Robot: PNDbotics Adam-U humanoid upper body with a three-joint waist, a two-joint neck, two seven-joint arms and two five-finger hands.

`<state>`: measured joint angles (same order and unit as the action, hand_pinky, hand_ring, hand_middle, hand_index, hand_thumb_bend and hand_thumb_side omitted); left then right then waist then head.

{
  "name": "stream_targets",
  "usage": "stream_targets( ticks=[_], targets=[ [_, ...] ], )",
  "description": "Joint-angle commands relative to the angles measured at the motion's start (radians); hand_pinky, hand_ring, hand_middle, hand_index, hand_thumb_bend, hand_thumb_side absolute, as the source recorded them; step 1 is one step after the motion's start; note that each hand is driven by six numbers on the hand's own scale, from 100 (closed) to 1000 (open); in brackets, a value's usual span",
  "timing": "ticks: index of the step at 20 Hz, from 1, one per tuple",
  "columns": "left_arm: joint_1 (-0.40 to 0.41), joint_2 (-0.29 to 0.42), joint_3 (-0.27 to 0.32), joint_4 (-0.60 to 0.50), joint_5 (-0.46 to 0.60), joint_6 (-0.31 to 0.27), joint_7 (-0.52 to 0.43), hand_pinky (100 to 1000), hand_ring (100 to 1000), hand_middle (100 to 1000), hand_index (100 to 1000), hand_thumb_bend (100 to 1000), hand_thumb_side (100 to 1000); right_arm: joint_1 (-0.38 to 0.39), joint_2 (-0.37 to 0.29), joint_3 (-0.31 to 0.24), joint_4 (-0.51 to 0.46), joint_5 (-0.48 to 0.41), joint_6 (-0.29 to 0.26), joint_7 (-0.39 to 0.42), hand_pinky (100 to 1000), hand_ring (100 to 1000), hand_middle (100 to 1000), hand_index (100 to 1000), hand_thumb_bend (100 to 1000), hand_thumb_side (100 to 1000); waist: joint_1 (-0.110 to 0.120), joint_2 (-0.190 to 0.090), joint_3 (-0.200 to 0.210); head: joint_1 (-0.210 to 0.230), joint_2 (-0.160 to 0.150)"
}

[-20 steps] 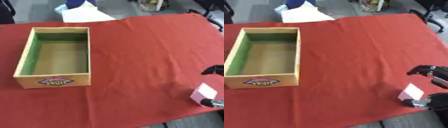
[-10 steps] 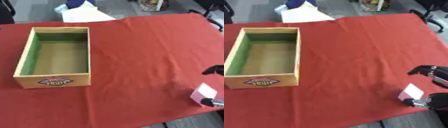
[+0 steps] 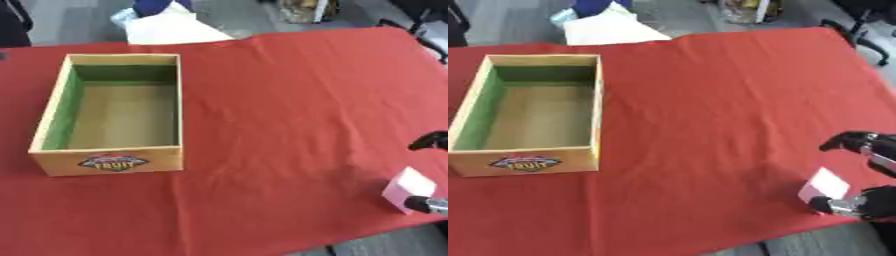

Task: Pick up objects on the table and place them in the box.

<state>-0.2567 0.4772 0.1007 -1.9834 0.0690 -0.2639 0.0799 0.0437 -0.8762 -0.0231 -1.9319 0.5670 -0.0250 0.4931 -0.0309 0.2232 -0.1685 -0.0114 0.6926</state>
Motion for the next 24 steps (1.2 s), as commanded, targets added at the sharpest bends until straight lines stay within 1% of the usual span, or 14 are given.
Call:
stream_targets(
  ticks=[1,6,11,18,24],
  targets=[
    [-0.010,0.011,0.002,-0.017,-0.003,-0.001,-0.004,520,651,592,796,100,784,-0.004,-0.021,-0.001,0.009,-0.018,0.002,0.009,836,900,851,901,659,783,0.000,-0.009,0.002,-0.003,-0.004],
    [-0.012,0.010,0.001,-0.017,-0.002,0.000,-0.006,520,651,593,796,100,784,-0.013,-0.019,0.012,0.032,-0.030,0.006,0.011,825,890,846,901,658,766,0.000,-0.007,0.006,-0.006,-0.006],
    [-0.013,0.006,0.000,-0.017,-0.001,0.002,-0.008,519,651,593,796,100,785,-0.023,-0.014,0.027,0.078,-0.034,0.015,0.008,813,884,842,900,662,757,0.001,-0.004,0.012,-0.007,-0.009],
    [-0.012,0.001,0.000,-0.017,-0.001,0.006,-0.013,518,652,593,797,100,787,-0.037,-0.002,0.030,0.122,-0.020,0.033,-0.025,792,868,832,901,665,752,0.003,-0.003,0.013,-0.012,-0.012],
    [-0.012,-0.004,0.000,-0.017,-0.002,0.009,-0.015,517,652,593,797,100,787,-0.038,0.004,0.038,0.150,-0.010,0.045,-0.036,778,813,829,898,655,736,0.005,0.000,0.014,-0.015,-0.013]
  ],
)
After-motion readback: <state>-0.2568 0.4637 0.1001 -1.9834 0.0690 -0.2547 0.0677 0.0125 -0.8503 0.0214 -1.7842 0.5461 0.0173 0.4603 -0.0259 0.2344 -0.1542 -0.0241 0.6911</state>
